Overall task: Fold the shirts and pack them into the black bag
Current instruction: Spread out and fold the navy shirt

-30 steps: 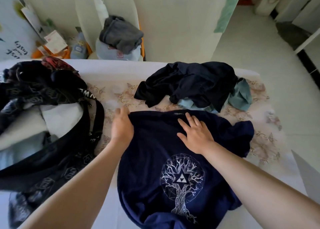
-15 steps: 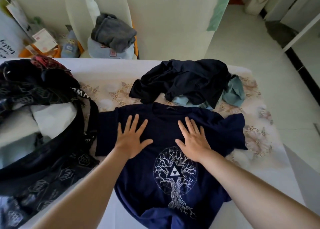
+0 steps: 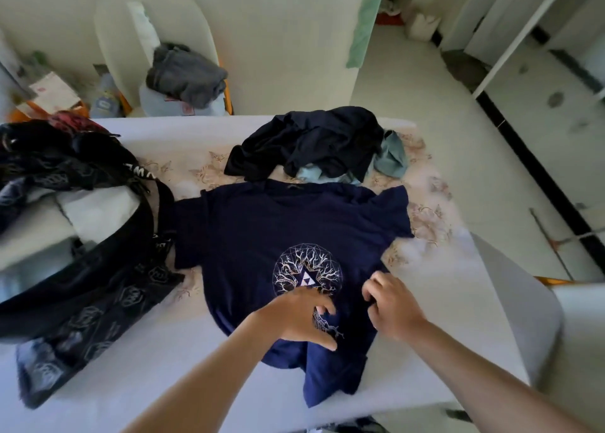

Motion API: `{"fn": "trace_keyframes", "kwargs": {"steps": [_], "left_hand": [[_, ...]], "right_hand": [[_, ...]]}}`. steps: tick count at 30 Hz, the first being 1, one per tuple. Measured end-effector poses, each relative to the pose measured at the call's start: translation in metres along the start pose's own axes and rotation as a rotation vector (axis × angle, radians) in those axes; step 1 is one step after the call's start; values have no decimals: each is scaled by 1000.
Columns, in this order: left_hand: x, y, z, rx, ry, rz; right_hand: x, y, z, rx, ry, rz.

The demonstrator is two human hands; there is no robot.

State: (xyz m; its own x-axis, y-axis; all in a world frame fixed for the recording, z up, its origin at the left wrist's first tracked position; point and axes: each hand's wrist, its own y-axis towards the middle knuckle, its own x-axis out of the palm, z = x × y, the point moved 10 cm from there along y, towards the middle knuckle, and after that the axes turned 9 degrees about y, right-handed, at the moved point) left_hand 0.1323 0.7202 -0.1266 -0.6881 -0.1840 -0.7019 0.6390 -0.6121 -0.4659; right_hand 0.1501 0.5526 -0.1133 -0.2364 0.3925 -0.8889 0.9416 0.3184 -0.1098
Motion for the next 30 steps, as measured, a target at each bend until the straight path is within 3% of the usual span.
{"fn": "trace_keyframes", "kwargs": {"steps": [3,6,14,19,22,25,27,30], "left_hand": [[21,-9,3,7,101,-13],[12,-29,-9,-97,-135,119],[-26,-114,-76,-447,-444,491],[-41,-146,-114,-709,-380,718],[-44,-137,-99,-654,-150,744],[-50,-104,-59,-344,88,723],[-37,-79,-44,-253,172,565],[-16,-56,-56,-391,333,312]], "right_hand": [[8,-28,1,-31,-16,-70],[13,-41,-5,-49,-52,-70],[-15,-39,-39,62,13,96],[-37,-15,-57,49,-118,239],[-38,-5,-60,61,-129,242],[-16,-7,-52,58,4,76],[8,-14,-41,90,30,-121],[23,-18,-27,82,-55,-186]]}}
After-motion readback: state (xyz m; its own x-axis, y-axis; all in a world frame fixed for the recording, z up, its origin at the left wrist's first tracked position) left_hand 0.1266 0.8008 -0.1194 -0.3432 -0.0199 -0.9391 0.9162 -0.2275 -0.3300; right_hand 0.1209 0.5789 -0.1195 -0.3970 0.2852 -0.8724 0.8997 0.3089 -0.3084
